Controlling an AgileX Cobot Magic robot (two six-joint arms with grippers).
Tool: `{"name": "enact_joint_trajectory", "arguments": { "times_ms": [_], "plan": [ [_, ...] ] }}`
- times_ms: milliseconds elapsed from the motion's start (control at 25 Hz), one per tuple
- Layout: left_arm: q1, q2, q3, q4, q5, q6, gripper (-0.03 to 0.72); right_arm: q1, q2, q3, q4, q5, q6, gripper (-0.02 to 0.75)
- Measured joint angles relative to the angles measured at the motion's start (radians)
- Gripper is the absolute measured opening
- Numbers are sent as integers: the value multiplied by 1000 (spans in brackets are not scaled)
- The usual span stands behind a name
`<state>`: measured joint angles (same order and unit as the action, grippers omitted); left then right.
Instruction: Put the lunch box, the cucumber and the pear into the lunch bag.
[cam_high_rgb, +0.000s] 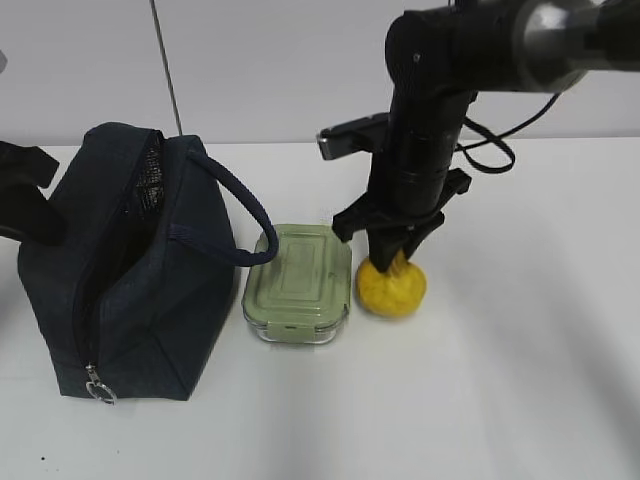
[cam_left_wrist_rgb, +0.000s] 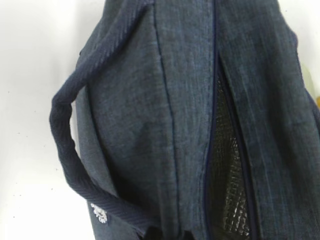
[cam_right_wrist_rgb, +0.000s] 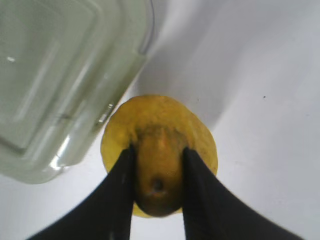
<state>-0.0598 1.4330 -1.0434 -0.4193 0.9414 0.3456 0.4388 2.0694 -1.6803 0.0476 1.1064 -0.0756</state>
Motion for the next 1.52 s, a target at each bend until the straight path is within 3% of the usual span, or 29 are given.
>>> {"name": "enact_joint_trajectory", "arguments": {
  "times_ms": [120,280,440,600,1040,1120,1280,1520],
  "plan": [
    [0,0,0,0,-1,0,13,13,-106,-21,55,-68,-39,197],
    [0,0,0,0,-2,0,13,42,-204,-79,301,-191,-215,197],
    [0,0,0,0,-2,0,13,68,-203,-100,623,-250,-476,197],
    [0,0,0,0,-2,0,13,99,-155,-100,797,-273,-639,197],
    [0,0,0,0,-3,0,13,162,3,-100,842,-302,-760,210],
    [0,0,0,0,-3,0,13,162,4,-100,837,-302,-768,269],
    [0,0,0,0,-5,0,13,162,4,-133,816,-292,-777,495],
    [0,0,0,1,-6,0,13,124,-58,-158,714,-261,-679,529]
  ]
}}
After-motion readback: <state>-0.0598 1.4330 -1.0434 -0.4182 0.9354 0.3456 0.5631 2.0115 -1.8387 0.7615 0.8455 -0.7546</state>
